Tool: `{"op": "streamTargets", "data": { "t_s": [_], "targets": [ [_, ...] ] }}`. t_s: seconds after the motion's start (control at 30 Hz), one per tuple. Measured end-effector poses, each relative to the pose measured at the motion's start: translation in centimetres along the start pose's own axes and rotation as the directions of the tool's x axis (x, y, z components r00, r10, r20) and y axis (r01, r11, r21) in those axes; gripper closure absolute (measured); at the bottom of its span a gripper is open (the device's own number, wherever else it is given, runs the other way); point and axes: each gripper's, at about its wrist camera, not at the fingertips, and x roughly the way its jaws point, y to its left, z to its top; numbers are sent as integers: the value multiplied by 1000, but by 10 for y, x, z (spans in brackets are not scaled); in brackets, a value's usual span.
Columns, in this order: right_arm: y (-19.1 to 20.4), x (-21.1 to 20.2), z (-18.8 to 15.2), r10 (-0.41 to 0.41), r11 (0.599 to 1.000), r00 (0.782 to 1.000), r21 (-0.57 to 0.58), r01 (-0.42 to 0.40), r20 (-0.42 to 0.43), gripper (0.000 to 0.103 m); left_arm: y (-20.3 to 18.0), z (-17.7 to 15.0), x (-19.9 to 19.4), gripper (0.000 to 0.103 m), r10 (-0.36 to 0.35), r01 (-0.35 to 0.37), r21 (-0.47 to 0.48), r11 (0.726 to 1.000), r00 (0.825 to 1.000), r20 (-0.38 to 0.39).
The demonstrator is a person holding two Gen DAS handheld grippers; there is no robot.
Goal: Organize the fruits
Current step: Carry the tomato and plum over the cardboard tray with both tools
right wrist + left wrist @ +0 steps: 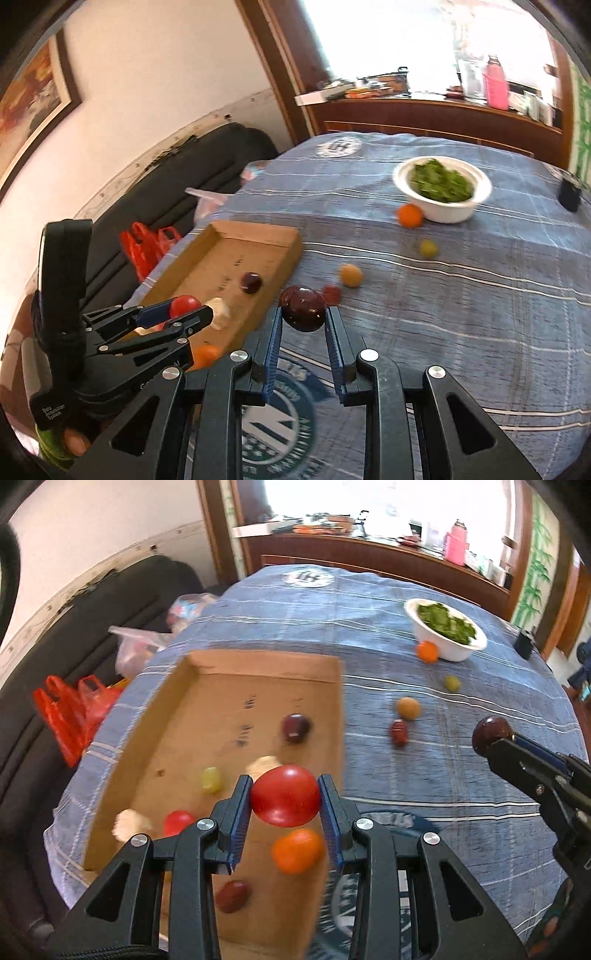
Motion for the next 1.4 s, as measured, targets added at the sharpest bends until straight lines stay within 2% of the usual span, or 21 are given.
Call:
{"op": "streamTargets", "data": {
  "t_s": [0.23,0.5,1.4],
  "targets": [
    [42,15,6,46,997,999,-65,-47,-18,79,39,-5,-3,70,53,-52,-50,997,999,10],
    [67,33,5,73,992,996,-97,-78,-50,79,68,-10,0,70,83,-82,-86,993,997,3],
    [86,64,7,88,985,991,-137,-102,-105,79,101,-14,10,70,72,-75,-138,988,997,-23]
  ]
}}
